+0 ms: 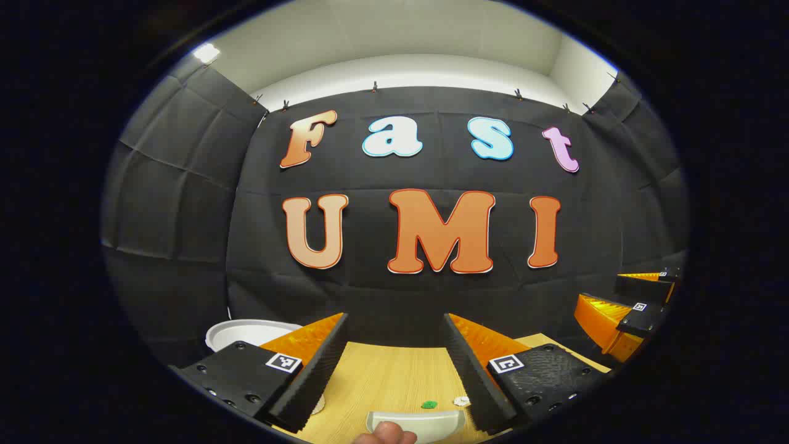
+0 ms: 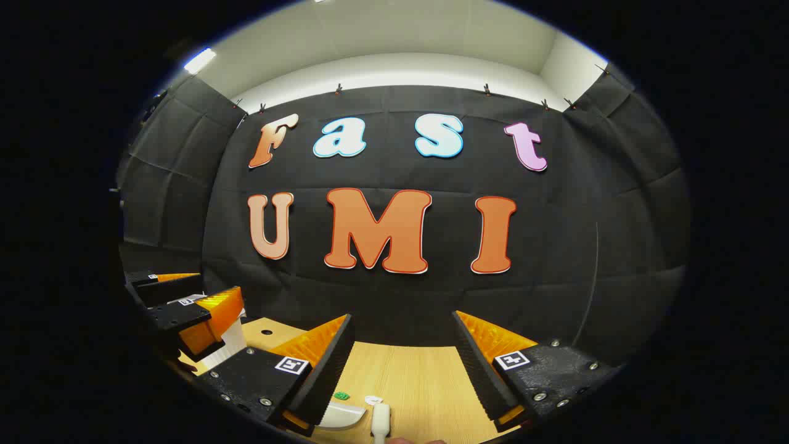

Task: Pick up the small broom and dustpan from the desktop, sweep the trash into the dustpan with the broom, and then empty the trash into the garbage bin.

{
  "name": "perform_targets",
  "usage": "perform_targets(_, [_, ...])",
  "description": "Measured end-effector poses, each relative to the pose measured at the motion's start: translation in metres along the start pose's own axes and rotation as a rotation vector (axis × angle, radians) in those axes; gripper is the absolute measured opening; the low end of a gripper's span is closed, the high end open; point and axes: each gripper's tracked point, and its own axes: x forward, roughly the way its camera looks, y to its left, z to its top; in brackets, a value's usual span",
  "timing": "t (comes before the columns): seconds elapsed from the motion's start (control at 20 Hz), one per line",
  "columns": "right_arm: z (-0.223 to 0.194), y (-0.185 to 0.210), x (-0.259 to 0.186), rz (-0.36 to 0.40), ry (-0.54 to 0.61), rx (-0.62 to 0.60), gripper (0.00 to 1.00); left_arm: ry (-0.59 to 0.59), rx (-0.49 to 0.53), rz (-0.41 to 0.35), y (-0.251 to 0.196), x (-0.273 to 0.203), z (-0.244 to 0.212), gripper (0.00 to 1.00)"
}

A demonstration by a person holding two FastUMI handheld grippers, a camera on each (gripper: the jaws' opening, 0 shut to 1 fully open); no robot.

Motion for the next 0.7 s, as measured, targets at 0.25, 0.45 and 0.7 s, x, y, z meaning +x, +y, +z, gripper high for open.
perform_targets(0.25, [-0.007, -0.006, 0.007, -0.016, 0.013, 0.011, 0.94, -0.003, 0.023, -0.02, -0.013, 0.004, -0.001, 0.95])
perform_targets(0.45, [-0.013, -0.006, 0.009, -0.018, 0.027, 0.011, 0.94, -0.005, 0.014, -0.025, -0.018, 0.01, -0.002, 0.95])
perform_targets(0.7, [-0.016, -0.003, 0.009, -0.008, 0.035, -0.001, 0.94, -0.002, 0.029, -0.036, -0.024, 0.009, -0.005, 0.95])
